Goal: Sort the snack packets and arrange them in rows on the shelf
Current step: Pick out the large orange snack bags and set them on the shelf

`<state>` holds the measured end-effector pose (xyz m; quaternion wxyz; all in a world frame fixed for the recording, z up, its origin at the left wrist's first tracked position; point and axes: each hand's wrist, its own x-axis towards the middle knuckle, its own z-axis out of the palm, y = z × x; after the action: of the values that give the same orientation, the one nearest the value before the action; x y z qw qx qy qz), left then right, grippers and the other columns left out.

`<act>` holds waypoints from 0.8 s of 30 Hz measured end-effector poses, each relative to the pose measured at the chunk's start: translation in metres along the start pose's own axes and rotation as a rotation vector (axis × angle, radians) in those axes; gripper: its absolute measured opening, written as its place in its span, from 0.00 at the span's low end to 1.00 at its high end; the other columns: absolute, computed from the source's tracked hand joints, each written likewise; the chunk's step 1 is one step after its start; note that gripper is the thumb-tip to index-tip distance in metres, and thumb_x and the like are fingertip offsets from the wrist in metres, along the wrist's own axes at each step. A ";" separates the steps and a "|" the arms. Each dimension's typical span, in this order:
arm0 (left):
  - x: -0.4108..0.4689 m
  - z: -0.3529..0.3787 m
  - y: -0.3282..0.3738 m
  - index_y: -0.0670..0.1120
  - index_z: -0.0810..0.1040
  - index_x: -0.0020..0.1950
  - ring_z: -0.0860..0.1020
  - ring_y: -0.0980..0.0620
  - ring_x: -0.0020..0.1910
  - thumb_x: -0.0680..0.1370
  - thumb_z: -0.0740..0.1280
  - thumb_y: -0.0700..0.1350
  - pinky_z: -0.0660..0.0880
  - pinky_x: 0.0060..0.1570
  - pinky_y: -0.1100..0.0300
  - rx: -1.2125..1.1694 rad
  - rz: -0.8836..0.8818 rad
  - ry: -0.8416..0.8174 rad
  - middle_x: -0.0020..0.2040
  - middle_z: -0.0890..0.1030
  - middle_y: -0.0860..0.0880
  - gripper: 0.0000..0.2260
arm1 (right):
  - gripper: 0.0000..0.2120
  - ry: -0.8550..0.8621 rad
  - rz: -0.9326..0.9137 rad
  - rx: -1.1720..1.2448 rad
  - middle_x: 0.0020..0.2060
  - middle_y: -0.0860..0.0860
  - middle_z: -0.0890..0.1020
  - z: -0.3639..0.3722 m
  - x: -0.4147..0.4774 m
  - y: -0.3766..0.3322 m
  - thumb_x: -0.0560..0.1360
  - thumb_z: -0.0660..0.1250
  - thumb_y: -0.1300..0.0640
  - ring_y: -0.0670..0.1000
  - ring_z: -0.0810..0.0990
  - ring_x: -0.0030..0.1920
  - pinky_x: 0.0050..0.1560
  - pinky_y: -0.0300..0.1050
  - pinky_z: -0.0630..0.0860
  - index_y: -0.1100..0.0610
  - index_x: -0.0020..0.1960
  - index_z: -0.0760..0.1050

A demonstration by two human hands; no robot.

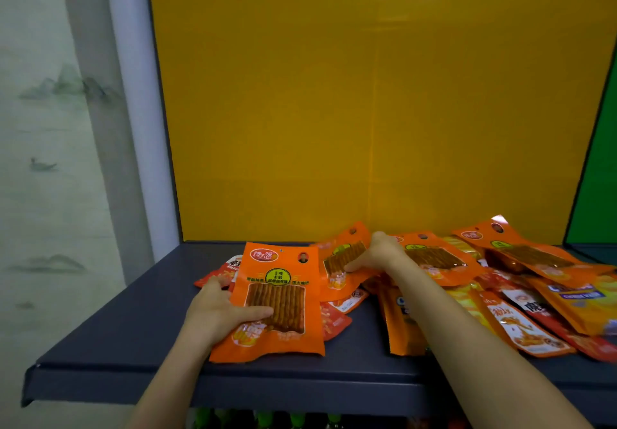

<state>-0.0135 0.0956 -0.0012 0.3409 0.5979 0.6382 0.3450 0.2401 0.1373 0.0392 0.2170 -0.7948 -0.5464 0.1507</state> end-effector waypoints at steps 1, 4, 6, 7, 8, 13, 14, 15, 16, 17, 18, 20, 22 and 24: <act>0.001 -0.001 -0.001 0.48 0.73 0.57 0.80 0.46 0.51 0.62 0.79 0.48 0.76 0.55 0.48 -0.029 0.021 -0.014 0.55 0.80 0.44 0.27 | 0.33 0.016 0.000 0.018 0.64 0.58 0.73 -0.001 0.000 -0.001 0.68 0.74 0.48 0.59 0.72 0.65 0.59 0.49 0.72 0.63 0.65 0.66; -0.002 -0.005 -0.003 0.51 0.79 0.45 0.82 0.48 0.44 0.65 0.77 0.44 0.78 0.44 0.55 -0.143 0.094 -0.069 0.45 0.83 0.47 0.12 | 0.25 0.083 -0.002 0.065 0.62 0.59 0.76 0.002 -0.002 -0.003 0.71 0.71 0.49 0.59 0.74 0.63 0.57 0.49 0.72 0.62 0.61 0.70; -0.004 -0.005 -0.004 0.52 0.78 0.43 0.82 0.48 0.43 0.67 0.75 0.44 0.77 0.42 0.56 -0.195 0.123 -0.077 0.44 0.83 0.47 0.09 | 0.19 0.129 -0.019 0.094 0.60 0.59 0.78 0.006 -0.006 -0.004 0.73 0.69 0.50 0.59 0.76 0.61 0.57 0.49 0.73 0.62 0.57 0.71; -0.005 -0.006 -0.005 0.52 0.78 0.43 0.82 0.47 0.43 0.68 0.75 0.44 0.78 0.43 0.55 -0.217 0.136 -0.068 0.45 0.84 0.46 0.09 | 0.20 0.161 -0.023 0.115 0.59 0.59 0.78 0.009 -0.009 -0.005 0.73 0.69 0.51 0.59 0.75 0.61 0.57 0.49 0.72 0.62 0.58 0.70; -0.006 -0.007 -0.006 0.51 0.78 0.44 0.82 0.47 0.43 0.69 0.74 0.43 0.78 0.45 0.53 -0.242 0.156 -0.052 0.45 0.84 0.45 0.08 | 0.20 0.201 -0.026 0.145 0.59 0.59 0.77 0.011 -0.012 -0.005 0.74 0.69 0.52 0.60 0.75 0.61 0.57 0.49 0.72 0.63 0.60 0.70; -0.011 -0.021 0.002 0.55 0.75 0.48 0.81 0.46 0.46 0.73 0.70 0.43 0.77 0.51 0.48 -0.355 0.288 0.061 0.49 0.82 0.46 0.08 | 0.20 0.444 -0.116 0.317 0.58 0.61 0.78 0.000 -0.032 0.002 0.74 0.68 0.54 0.62 0.76 0.59 0.56 0.53 0.73 0.64 0.60 0.69; -0.013 -0.024 0.007 0.53 0.75 0.50 0.81 0.47 0.45 0.74 0.69 0.43 0.77 0.48 0.51 -0.400 0.314 0.080 0.49 0.81 0.46 0.08 | 0.20 0.479 -0.125 0.351 0.58 0.61 0.78 -0.006 -0.036 0.006 0.74 0.68 0.54 0.61 0.76 0.59 0.56 0.52 0.73 0.63 0.60 0.69; -0.015 -0.027 0.014 0.50 0.75 0.54 0.80 0.50 0.44 0.74 0.68 0.44 0.76 0.43 0.55 -0.442 0.334 0.096 0.50 0.81 0.46 0.10 | 0.20 0.504 -0.118 0.401 0.58 0.60 0.78 -0.014 -0.042 0.010 0.74 0.69 0.55 0.61 0.76 0.59 0.55 0.51 0.73 0.63 0.60 0.69; -0.018 -0.028 0.021 0.49 0.73 0.58 0.79 0.53 0.42 0.75 0.68 0.44 0.74 0.40 0.58 -0.475 0.346 0.107 0.49 0.80 0.48 0.12 | 0.19 0.523 -0.112 0.470 0.57 0.59 0.79 -0.022 -0.047 0.014 0.73 0.69 0.55 0.60 0.77 0.59 0.56 0.50 0.73 0.62 0.60 0.70; -0.021 -0.029 0.030 0.49 0.72 0.60 0.77 0.55 0.40 0.75 0.67 0.44 0.72 0.37 0.60 -0.501 0.351 0.108 0.47 0.79 0.50 0.14 | 0.19 0.534 -0.097 0.557 0.57 0.58 0.79 -0.030 -0.053 0.020 0.73 0.69 0.55 0.60 0.77 0.58 0.57 0.51 0.75 0.61 0.60 0.71; -0.025 -0.027 0.038 0.51 0.71 0.59 0.76 0.56 0.39 0.75 0.67 0.44 0.70 0.35 0.61 -0.527 0.354 0.098 0.44 0.77 0.52 0.13 | 0.18 0.537 -0.084 0.650 0.57 0.58 0.79 -0.037 -0.058 0.028 0.73 0.70 0.56 0.59 0.78 0.57 0.58 0.54 0.75 0.60 0.60 0.72; -0.034 -0.020 0.056 0.53 0.71 0.57 0.76 0.55 0.38 0.75 0.67 0.45 0.70 0.35 0.61 -0.590 0.347 0.034 0.41 0.77 0.54 0.12 | 0.17 0.516 -0.047 0.818 0.56 0.57 0.80 -0.052 -0.073 0.049 0.72 0.70 0.56 0.58 0.80 0.56 0.58 0.58 0.76 0.57 0.59 0.72; -0.044 -0.007 0.073 0.53 0.72 0.55 0.77 0.54 0.38 0.75 0.67 0.45 0.70 0.34 0.60 -0.621 0.342 -0.034 0.40 0.78 0.53 0.11 | 0.15 0.489 -0.022 0.933 0.56 0.57 0.81 -0.068 -0.088 0.072 0.72 0.70 0.57 0.58 0.80 0.55 0.58 0.58 0.77 0.55 0.57 0.72; -0.056 0.012 0.089 0.52 0.73 0.55 0.78 0.53 0.38 0.75 0.68 0.45 0.70 0.33 0.60 -0.627 0.336 -0.090 0.41 0.79 0.51 0.10 | 0.13 0.489 -0.021 1.029 0.55 0.58 0.81 -0.086 -0.103 0.099 0.72 0.70 0.60 0.58 0.81 0.54 0.58 0.58 0.77 0.55 0.56 0.73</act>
<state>0.0462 0.0443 0.0690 0.4739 0.5754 0.3785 0.5487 0.3240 -0.0051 0.0627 0.6979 -0.5930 -0.3441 0.2071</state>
